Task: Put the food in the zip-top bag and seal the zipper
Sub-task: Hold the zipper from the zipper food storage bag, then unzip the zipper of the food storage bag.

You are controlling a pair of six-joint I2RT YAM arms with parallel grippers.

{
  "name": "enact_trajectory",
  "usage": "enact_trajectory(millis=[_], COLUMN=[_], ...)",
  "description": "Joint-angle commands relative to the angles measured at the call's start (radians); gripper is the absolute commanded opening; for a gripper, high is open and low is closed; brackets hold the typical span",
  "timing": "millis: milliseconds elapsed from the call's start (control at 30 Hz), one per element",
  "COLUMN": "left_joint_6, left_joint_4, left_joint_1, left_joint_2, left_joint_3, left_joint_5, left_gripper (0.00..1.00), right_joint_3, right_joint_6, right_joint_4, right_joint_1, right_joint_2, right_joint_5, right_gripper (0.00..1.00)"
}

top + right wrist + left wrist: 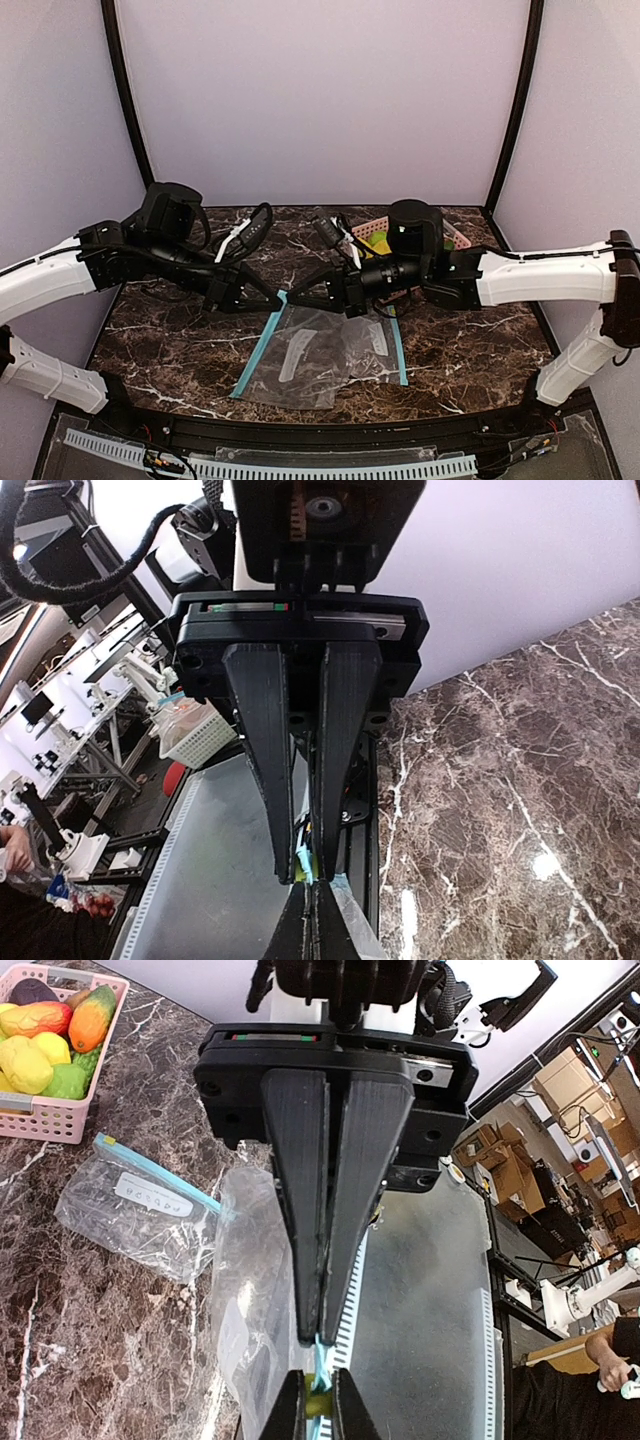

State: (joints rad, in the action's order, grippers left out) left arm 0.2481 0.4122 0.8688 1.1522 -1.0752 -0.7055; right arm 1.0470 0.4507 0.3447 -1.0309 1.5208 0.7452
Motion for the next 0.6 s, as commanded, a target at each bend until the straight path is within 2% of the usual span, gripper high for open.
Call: enact_trajectory(millis=[0,300,567], left_joint_6=[-0.005,-0.011,-0.036], left_joint_4=[0.011,0.022,0.053], left_joint_1=[0.004,0.005,0.005], left_joint_2=[-0.012,-0.010,-0.004], left_joint_3=[0.036,0.066,0.097], left_joint_5=[0.005,-0.003,0.008], left_gripper=[0.01,0.01,0.01], right_joint_3=[-0.047,-0.119,-0.162], right_joint_6=[0.018,0.072,0.104], right_joint_4=[0.055,0.111,0.086], right_joint_1=[-0.007,0.003,0.051], right_joint_2=[-0.080,-0.155,-0.225], right_joint_5=[-0.157,-0.277,-0.411], right_gripper=[0.00,0.00,0.00])
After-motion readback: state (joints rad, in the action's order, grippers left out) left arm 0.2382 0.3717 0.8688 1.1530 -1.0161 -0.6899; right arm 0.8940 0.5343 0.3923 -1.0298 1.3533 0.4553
